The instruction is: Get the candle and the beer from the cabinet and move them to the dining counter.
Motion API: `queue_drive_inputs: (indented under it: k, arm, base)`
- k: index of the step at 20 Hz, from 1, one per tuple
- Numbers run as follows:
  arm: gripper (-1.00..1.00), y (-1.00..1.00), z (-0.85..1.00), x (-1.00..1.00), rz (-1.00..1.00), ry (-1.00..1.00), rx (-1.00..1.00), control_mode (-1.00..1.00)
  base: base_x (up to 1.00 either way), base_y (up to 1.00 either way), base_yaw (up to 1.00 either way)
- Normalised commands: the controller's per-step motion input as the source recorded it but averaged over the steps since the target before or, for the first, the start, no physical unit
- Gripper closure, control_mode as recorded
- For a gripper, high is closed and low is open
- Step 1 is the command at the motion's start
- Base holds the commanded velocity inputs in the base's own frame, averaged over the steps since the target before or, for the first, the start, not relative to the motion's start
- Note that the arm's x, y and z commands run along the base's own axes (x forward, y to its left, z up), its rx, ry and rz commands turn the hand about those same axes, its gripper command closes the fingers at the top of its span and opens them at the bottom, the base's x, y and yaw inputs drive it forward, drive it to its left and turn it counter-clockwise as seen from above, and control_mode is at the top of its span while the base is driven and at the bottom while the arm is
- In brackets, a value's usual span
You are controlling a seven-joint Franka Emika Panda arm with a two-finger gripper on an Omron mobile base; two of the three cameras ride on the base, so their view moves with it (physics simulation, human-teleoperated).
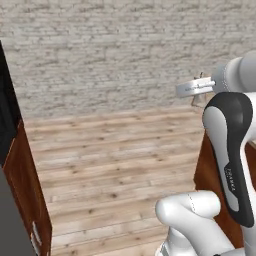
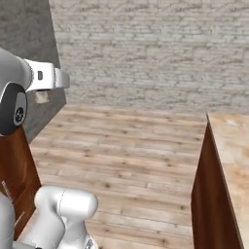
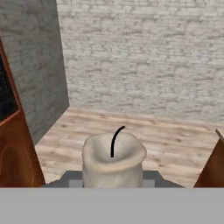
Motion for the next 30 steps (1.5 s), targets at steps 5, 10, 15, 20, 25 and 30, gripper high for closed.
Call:
queue_drive_inputs:
  k: [5, 10, 15, 20, 25, 30]
  arm:
    - [1.0, 0.0, 0.0, 0.0, 0.0, 0.0, 0.0, 1.0]
    - [1.0, 0.0, 0.0, 0.0, 0.0, 0.0, 0.0, 1.0]
    - [1.0, 0.0, 0.0, 0.0, 0.0, 0.0, 0.0, 1.0]
    - [1.0, 0.0, 0.0, 0.0, 0.0, 0.0, 0.0, 1.0]
    - [1.0, 0.0, 0.0, 0.0, 0.0, 0.0, 0.0, 1.0]
    - [1.0, 0.0, 0.0, 0.0, 0.0, 0.0, 0.0, 1.0]
  base:
    - [1.0, 0.0, 0.01]
    - [1.0, 0.0, 0.0]
    - [1.0, 0.0, 0.0]
    - [1.0, 0.0, 0.0]
    - [1.0, 0.0, 0.0]
    - [0.98, -0.03, -0.19]
